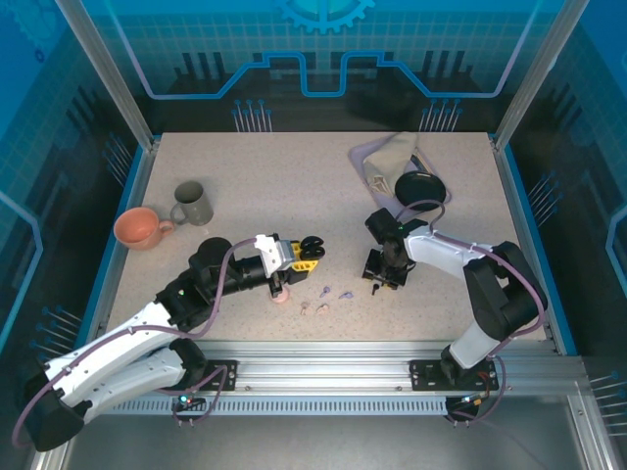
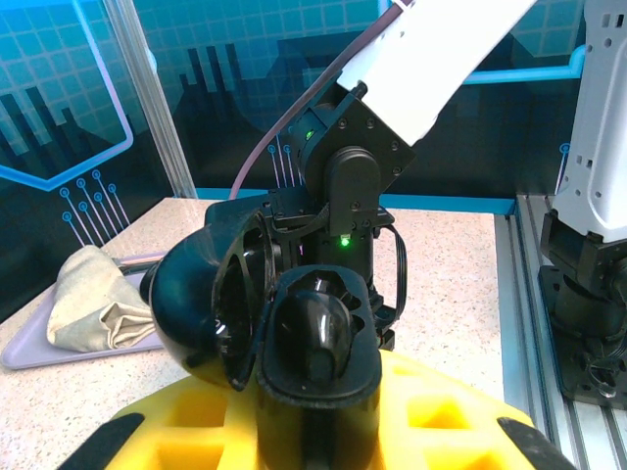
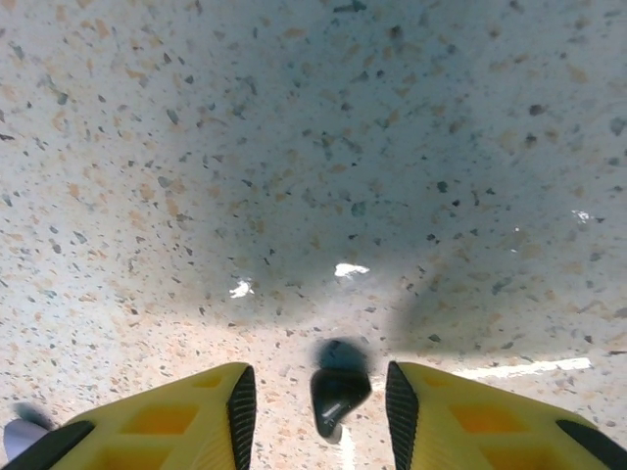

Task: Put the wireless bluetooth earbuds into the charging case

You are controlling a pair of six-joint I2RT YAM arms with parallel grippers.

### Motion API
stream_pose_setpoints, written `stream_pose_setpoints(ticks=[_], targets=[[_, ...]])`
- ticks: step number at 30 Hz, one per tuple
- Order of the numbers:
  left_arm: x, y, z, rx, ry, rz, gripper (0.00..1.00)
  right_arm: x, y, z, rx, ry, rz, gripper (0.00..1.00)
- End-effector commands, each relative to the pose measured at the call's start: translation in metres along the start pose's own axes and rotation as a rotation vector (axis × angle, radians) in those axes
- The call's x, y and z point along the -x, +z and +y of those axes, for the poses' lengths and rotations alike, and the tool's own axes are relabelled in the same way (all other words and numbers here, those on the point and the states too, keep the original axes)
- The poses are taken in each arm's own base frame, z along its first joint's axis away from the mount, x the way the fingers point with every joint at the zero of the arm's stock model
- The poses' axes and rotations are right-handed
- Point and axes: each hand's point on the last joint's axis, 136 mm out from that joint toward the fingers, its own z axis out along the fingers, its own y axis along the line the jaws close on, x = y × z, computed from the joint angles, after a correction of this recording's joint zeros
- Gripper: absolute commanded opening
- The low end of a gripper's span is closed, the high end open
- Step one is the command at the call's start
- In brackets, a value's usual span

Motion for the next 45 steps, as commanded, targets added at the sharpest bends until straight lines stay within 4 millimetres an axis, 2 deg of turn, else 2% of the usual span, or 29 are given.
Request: stream_pose_setpoints(ticks=[1,15,31,45], targets=[[0.004,0.001,-0.006,-0.029,0.023,-0.010,0.02,0.000,-0.007,-0.006,-0.022,-0.034,-0.002,0.44],[0.004,0.000,-0.006,-0.028,0.018,-0.009,0.02,-0.005,0.004,0.000,-0.066,-0.103,0.060,0.42],[0.005,-0.005,-0.007,-0.023,0.023,-0.021,0.02,-0.012,0.009,-0.008,-0.140,-0.121,0.096,0.38],[0.005,-0.006,-0.007,-0.023,0.019,-0.020,0.02,-0.012,0.021,-0.004,-0.158,-0.133,0.115,0.31]])
